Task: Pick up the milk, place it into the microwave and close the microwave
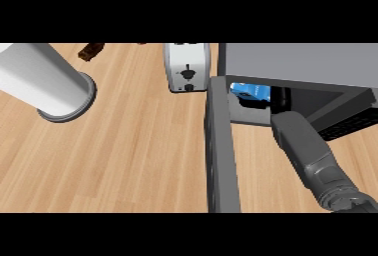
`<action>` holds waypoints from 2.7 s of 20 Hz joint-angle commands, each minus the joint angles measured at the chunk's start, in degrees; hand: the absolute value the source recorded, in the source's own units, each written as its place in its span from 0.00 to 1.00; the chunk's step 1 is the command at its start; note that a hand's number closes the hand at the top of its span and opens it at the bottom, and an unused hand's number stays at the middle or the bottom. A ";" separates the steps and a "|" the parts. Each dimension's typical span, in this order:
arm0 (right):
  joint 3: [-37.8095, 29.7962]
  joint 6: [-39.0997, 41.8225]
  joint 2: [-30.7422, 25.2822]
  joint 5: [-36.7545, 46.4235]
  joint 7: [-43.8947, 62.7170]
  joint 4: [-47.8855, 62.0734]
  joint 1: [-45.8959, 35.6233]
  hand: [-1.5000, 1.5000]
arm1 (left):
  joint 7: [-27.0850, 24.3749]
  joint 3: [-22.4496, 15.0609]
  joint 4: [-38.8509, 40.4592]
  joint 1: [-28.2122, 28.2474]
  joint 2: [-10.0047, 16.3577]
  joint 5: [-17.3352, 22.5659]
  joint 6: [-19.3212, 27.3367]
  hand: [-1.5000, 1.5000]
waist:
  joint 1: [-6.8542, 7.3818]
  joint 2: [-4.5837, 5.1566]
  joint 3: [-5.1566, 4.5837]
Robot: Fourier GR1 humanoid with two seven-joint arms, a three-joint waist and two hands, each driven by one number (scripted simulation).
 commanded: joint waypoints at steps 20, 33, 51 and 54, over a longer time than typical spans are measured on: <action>-5.06 -18.29 -2.90 0.06 -4.46 2.56 -6.37 1.00 | 1.16 0.61 2.08 -2.52 1.16 1.00 -1.60 0.00 | 2.84 1.30 0.07; 4.77 -36.36 -7.30 11.64 21.06 11.17 0.57 0.00 | 1.49 2.23 2.78 -6.31 2.71 0.30 -1.89 0.00 | 4.79 2.70 -0.46; 3.69 -9.33 3.66 10.37 8.20 6.72 -7.49 0.00 | 0.34 2.92 5.07 -6.71 2.67 -0.20 -2.34 0.00 | 3.03 1.02 0.28; 1.23 -6.16 3.92 8.05 6.12 5.45 -6.43 0.00 | -0.22 2.83 5.02 -6.99 2.24 0.18 -2.54 0.00 | 2.42 1.03 0.30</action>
